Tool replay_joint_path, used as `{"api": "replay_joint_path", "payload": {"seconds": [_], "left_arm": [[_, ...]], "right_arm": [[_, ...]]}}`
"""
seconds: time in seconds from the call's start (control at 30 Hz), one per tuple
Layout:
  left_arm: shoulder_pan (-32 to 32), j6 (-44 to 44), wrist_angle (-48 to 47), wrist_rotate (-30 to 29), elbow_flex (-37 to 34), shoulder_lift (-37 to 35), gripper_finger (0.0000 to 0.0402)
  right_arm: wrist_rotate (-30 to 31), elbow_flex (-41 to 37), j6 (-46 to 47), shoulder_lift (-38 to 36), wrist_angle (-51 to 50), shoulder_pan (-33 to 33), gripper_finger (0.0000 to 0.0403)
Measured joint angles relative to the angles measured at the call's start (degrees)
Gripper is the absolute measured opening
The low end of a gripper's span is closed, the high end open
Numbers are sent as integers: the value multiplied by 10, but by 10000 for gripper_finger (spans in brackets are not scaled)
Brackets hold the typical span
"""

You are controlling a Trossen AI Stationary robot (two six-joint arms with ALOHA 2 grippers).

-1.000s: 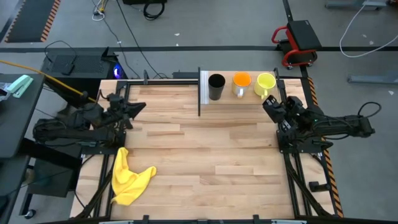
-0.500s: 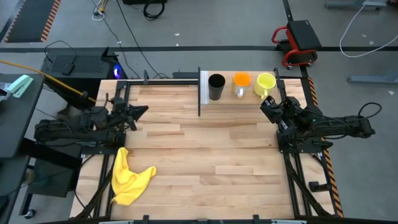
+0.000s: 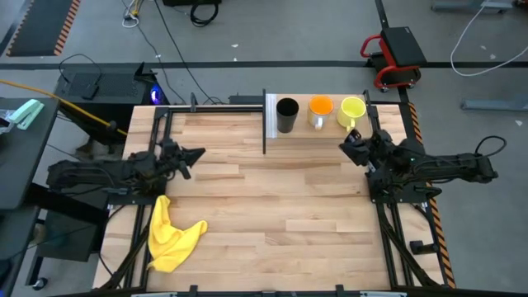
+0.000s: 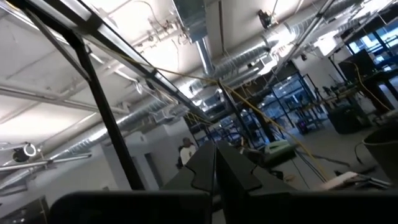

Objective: Stack small to large cups/mugs on shelf
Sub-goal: Return to Home Position

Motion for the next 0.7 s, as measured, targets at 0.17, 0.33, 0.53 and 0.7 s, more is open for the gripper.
{"api": "replay_joint_path", "payload": {"seconds": [0.17, 0.33, 0.53, 0.7], "left_arm": [[0, -4, 48, 0, -35, 0, 18], [0, -3, 46, 0, -37, 0, 10], [0, -3, 43, 0, -37, 0, 20], [0, -18, 43, 0, -37, 0, 30]], "right_arm": [[0, 0, -14, 0, -32, 0, 23], [0, 0, -35, 0, -95, 0, 23], [15, -10, -31, 1, -102, 0, 23], [15, -93, -40, 0, 69, 4, 23]]}}
